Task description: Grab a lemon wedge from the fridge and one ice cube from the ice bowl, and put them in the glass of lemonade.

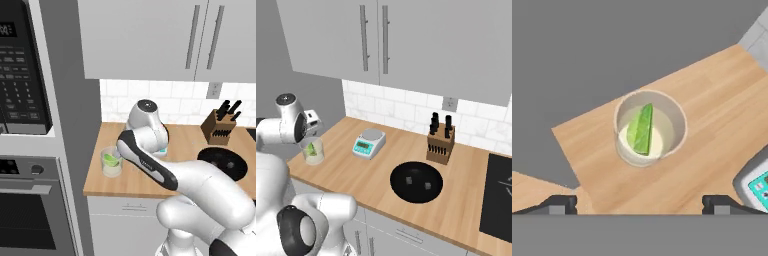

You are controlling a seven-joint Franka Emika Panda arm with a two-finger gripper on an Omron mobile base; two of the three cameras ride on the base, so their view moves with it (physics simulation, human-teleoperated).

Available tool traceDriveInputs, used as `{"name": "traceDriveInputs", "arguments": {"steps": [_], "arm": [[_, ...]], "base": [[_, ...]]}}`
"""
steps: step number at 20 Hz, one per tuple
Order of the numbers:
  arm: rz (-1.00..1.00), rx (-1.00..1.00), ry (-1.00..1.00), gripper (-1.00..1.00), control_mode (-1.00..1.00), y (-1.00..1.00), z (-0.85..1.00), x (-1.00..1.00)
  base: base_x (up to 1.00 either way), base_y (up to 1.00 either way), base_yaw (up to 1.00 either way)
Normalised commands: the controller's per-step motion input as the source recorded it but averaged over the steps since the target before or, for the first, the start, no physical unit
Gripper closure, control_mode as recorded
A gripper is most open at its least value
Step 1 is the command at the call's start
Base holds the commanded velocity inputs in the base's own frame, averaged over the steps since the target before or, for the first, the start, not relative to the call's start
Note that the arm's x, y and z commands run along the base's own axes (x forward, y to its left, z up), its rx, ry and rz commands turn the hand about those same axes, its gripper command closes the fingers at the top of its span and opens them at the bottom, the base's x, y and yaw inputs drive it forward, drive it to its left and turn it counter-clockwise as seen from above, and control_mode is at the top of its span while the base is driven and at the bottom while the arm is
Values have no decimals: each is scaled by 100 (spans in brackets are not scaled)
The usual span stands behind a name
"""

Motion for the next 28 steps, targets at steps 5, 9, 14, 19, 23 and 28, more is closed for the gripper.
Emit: {"name": "traceDriveInputs", "arguments": {"steps": [5, 9, 14, 19, 23, 28], "arm": [[-13, -1, 8, -100, -100, -100, 35, -48], [-17, 0, 17, -100, -100, -100, 14, -41], [-19, 0, 23, -100, -100, -100, 9, -25], [-24, 0, 29, -100, -100, -100, 7, -10], [-31, 0, 31, -100, -100, -100, 0, 0], [-38, 0, 10, -100, -100, -96, -33, 0]], "base": [[0, 0, 0], [0, 0, 0], [0, 0, 0], [0, 0, 0], [0, 0, 0], [0, 0, 0]]}}
